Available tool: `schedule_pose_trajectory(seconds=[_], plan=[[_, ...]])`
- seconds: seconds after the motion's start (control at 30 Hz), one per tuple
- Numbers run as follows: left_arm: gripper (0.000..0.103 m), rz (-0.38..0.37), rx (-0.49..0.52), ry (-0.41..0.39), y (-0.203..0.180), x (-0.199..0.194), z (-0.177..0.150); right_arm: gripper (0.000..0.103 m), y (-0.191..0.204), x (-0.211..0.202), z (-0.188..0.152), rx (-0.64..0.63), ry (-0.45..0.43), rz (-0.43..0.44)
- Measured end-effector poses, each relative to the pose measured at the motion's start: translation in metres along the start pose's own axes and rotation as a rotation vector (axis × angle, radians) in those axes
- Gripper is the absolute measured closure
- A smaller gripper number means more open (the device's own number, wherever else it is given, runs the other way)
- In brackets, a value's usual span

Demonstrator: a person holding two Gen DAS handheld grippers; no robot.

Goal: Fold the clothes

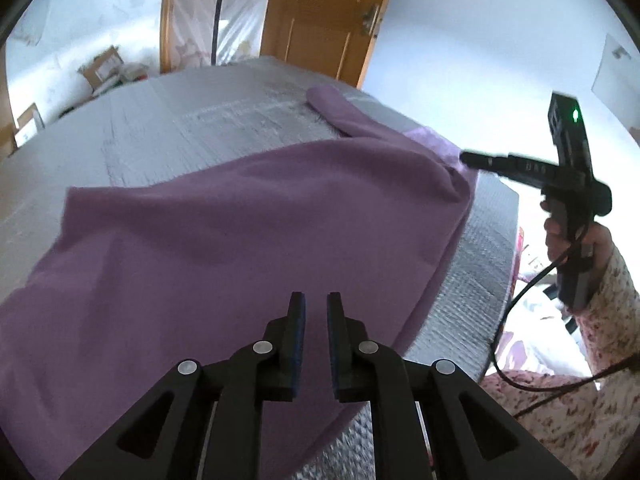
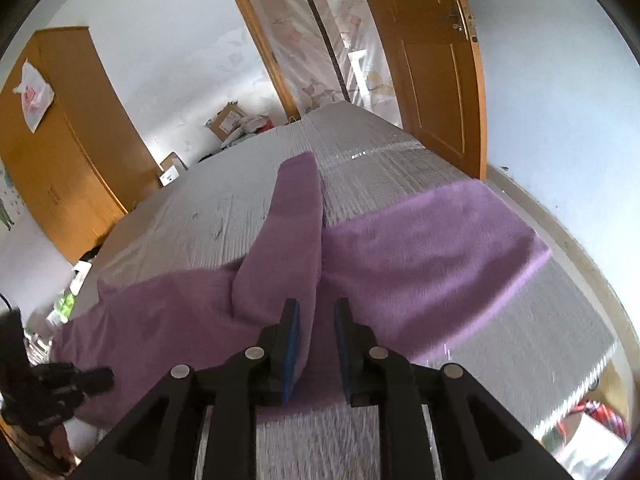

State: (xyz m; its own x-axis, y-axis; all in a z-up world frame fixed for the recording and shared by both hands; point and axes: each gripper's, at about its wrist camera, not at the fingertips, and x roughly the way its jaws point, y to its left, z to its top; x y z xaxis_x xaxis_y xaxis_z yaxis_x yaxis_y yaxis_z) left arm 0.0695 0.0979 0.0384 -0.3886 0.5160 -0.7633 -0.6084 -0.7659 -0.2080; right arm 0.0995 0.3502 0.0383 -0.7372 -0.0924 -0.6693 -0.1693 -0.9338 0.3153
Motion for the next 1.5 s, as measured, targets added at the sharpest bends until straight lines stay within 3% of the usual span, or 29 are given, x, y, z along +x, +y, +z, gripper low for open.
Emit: schedule_pose_trajectory(seconds=[0.23,0.37,0.77,0.93,1.0,1.07,1.17,1.5], plan=[[0.086,-0.048,-0.082,0.0,0.012,0.02,0.012,0.074,0.007,0.051,0.045,-0.043,0.043,-0.006],[0.086,-0.048,-0.117,0.004,0.019,0.032,0.024,0.064,0.01,0.086,0.065,-0.051,0.114,0.026],[0.086,-0.065,-0.11,0.018,0.028,0.038,0.033,0.063,-0.005,0.155,0.109,-0.006,0.262,0.08],[0.086,-0.084,-0.128,0.016,0.032,0.041,0.034,0.063,-0.007,0.164,0.114,0.015,0.276,0.105],[0.086,-0.09,-0.135,0.014,0.033,0.041,0.034,0.071,-0.008,0.167,0.115,0.032,0.279,0.117],[0.086,-0.091,-0.136,0.013,0.033,0.04,0.033,0.088,-0.01,0.168,0.113,0.045,0.283,0.119],[0.086,-0.081,-0.131,0.013,0.031,0.039,0.033,0.098,-0.011,0.165,0.109,0.043,0.272,0.113],[0.086,-0.055,-0.123,0.012,0.029,0.041,0.032,0.1,-0.021,0.101,0.117,0.042,0.078,0.07]])
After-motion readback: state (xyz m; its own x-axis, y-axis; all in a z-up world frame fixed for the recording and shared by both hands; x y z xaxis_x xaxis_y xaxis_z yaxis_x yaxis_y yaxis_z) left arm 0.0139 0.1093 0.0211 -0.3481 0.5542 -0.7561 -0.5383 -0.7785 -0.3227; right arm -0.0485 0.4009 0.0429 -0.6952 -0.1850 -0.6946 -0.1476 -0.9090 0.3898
